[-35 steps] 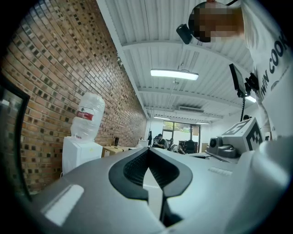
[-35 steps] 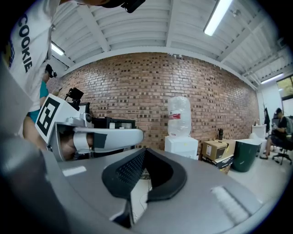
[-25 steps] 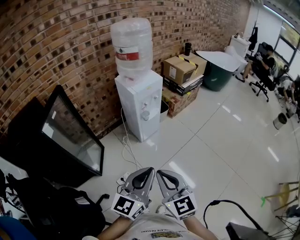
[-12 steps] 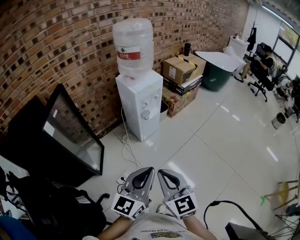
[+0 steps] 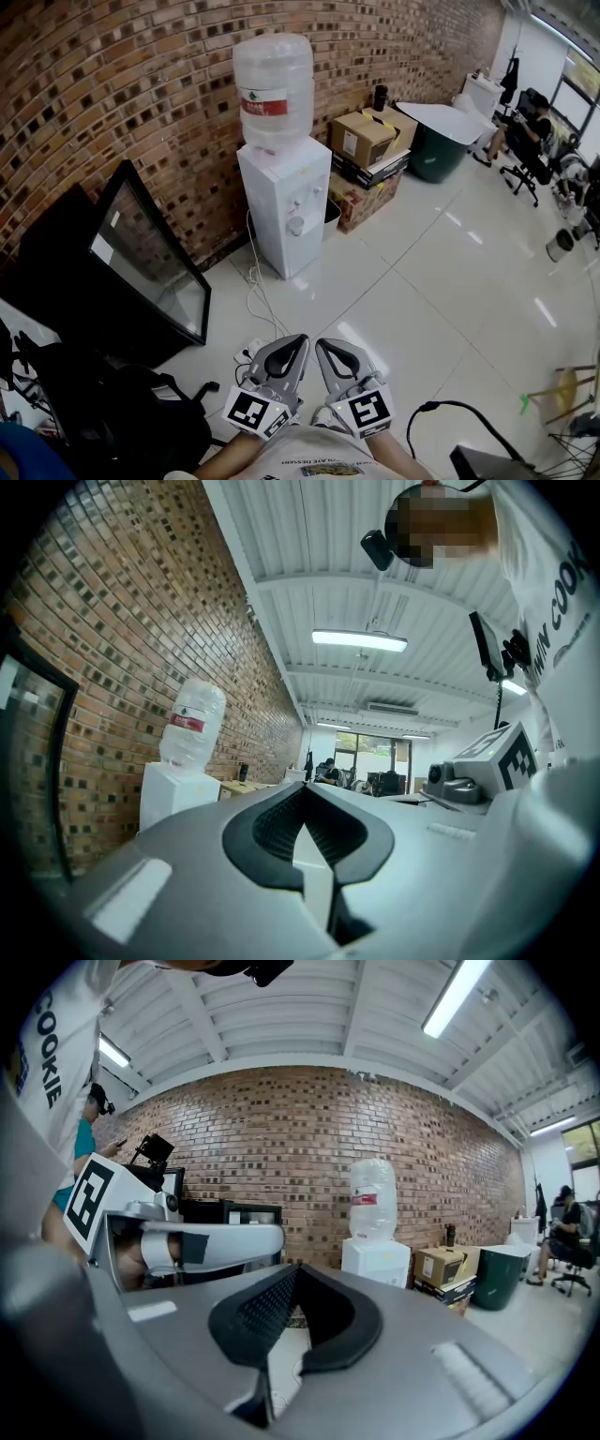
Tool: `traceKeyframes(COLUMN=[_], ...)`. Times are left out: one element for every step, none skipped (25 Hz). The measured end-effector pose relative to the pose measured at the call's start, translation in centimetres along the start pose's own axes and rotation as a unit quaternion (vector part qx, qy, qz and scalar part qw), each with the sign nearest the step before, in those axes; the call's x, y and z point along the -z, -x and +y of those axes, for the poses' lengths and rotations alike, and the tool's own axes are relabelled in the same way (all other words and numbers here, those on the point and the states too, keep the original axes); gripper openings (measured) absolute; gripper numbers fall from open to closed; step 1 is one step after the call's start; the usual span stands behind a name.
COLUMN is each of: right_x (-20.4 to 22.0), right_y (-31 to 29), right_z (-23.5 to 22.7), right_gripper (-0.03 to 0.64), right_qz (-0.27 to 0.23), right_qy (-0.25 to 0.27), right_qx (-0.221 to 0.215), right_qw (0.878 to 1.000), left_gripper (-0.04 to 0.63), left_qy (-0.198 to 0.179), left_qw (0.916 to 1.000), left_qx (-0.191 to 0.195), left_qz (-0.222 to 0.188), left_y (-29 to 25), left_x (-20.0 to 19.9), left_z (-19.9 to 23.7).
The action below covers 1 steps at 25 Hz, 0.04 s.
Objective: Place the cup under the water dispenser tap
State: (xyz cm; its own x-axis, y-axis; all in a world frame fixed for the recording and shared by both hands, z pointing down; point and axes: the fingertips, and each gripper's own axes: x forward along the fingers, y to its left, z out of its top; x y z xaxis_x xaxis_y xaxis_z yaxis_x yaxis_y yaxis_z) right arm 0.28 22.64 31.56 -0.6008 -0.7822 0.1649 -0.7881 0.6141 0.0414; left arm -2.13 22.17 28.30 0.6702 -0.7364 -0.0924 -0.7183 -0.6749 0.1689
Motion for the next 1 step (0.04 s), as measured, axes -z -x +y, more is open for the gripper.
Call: traceKeyframes(right_x=[-0.03], right_y=[0.07], right_z=[0.09], right_gripper=[0.006], right_qz=[0.003], right_qy=[0.000], right_qx=[0.000], right_qw=[1.000], left_gripper=[-0.009], left_qy=[0.000], left_qw=[1.0000], left_qx=[0.000], left_qz=[0.000], left_y=[0.08], left_x=[0.00], left_z=[-0.05])
